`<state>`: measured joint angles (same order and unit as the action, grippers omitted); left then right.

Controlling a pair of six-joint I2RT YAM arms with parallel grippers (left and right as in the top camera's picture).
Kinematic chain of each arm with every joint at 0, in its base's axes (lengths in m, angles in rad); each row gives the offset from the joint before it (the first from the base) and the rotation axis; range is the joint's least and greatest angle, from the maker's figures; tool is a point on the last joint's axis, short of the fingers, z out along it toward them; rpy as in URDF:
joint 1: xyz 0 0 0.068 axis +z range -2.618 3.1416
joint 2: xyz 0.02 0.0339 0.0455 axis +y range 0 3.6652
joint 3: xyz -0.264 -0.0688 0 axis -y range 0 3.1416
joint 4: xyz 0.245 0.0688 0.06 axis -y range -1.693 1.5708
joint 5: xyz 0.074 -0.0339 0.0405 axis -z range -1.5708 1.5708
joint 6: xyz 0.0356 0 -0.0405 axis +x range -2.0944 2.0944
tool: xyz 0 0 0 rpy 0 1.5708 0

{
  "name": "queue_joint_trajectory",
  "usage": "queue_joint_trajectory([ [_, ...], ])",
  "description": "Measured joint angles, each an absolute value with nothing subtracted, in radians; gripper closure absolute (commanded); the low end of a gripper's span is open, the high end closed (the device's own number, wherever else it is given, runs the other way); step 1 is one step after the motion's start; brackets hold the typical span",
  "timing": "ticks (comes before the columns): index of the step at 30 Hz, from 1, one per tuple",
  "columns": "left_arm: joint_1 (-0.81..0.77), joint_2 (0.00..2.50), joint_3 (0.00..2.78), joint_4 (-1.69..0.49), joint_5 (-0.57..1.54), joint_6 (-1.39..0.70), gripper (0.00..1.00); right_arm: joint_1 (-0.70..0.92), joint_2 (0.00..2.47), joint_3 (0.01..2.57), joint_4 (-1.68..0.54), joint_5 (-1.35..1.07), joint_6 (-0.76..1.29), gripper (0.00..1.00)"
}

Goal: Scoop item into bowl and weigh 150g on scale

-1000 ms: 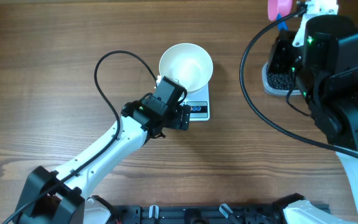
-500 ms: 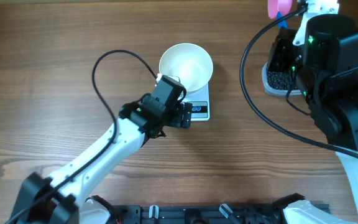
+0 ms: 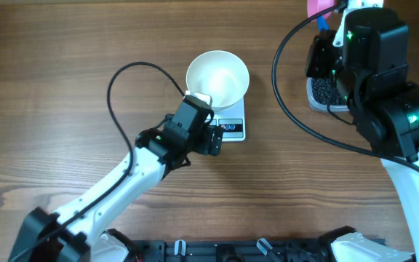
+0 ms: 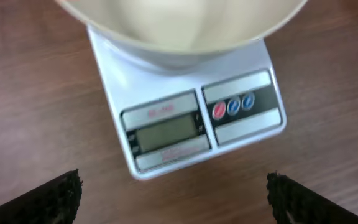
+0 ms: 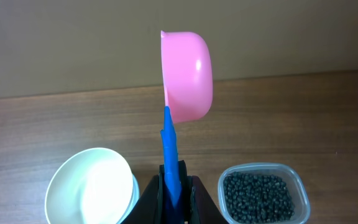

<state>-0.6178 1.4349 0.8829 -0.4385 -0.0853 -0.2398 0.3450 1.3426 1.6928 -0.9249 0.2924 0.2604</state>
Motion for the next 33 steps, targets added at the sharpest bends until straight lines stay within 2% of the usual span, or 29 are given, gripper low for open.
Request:
queue_joint_trajectory([
  [6,-0.620,1.492,0.883,-0.343,-0.085,-0.237,0.00,0.345,1.343,1.693,-0.910,0.292,0.260,0.96],
  [15,-0.620,1.506,0.883,-0.332,-0.085,-0.237,0.00,0.345,1.343,1.693,-0.910,0.292,0.260,0.96],
  [24,-0.620,1.409,0.876,-0.456,-0.086,-0.246,0.00,0.345,1.343,1.693,-0.923,0.292,0.260,0.96],
  [33,-0.622,1.323,0.703,-0.257,-0.085,-0.256,0.00,0.345,1.343,1.693,-0.931,0.292,0.260,0.96],
])
